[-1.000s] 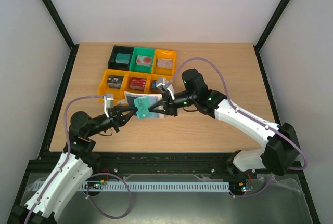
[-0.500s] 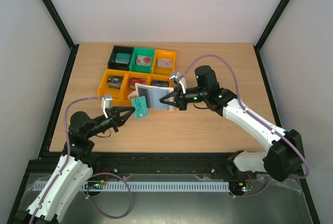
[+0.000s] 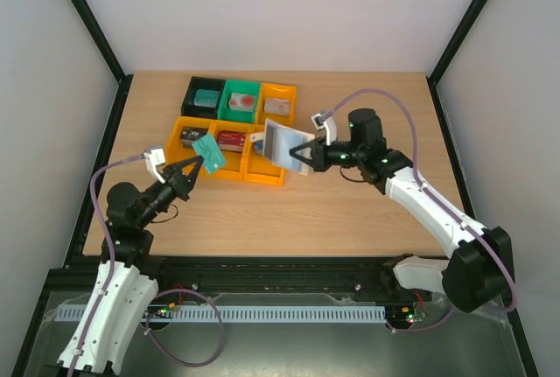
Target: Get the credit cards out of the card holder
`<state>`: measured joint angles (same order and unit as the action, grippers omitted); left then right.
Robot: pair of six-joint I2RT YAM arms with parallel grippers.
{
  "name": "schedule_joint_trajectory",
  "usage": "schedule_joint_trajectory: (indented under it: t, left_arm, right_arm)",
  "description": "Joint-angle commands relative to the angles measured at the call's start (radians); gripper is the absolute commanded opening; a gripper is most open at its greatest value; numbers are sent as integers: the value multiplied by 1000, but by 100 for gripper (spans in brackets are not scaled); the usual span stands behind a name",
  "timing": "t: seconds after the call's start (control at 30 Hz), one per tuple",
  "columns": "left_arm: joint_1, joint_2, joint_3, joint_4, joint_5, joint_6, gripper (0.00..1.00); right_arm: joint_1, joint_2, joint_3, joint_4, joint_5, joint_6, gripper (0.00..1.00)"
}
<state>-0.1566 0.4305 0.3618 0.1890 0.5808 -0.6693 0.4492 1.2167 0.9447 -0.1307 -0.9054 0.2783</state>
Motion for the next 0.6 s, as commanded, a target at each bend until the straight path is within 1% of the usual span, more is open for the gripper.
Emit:
schedule_joint_trajectory:
  t: [0.0, 0.07, 0.17, 0.27, 0.33, 0.47, 0.57]
  left_arm:
    - [79, -2, 21, 40, -101, -206, 2]
    - [107, 8, 12, 74, -78, -262, 2]
    - [123, 9, 12, 105, -57, -253, 2]
    - [130, 6, 7, 118, -40, -263, 2]
    - [132, 3, 6, 124, -31, -265, 2]
    - [133, -4, 4, 140, -17, -269, 2]
    - [134, -6, 3, 159, 17, -258, 2]
  right_arm:
    - [112, 48, -41, -54, -101, 35, 2]
    - [207, 68, -66, -38, -168, 23, 2]
    - [316, 117, -93, 0, -187, 27, 2]
    - [344, 182, -153, 148, -212, 118, 2]
    - [345, 238, -172, 199, -192, 141, 2]
    - [344, 390, -135, 121, -180, 89, 2]
    - [340, 462, -91, -32, -130, 11, 2]
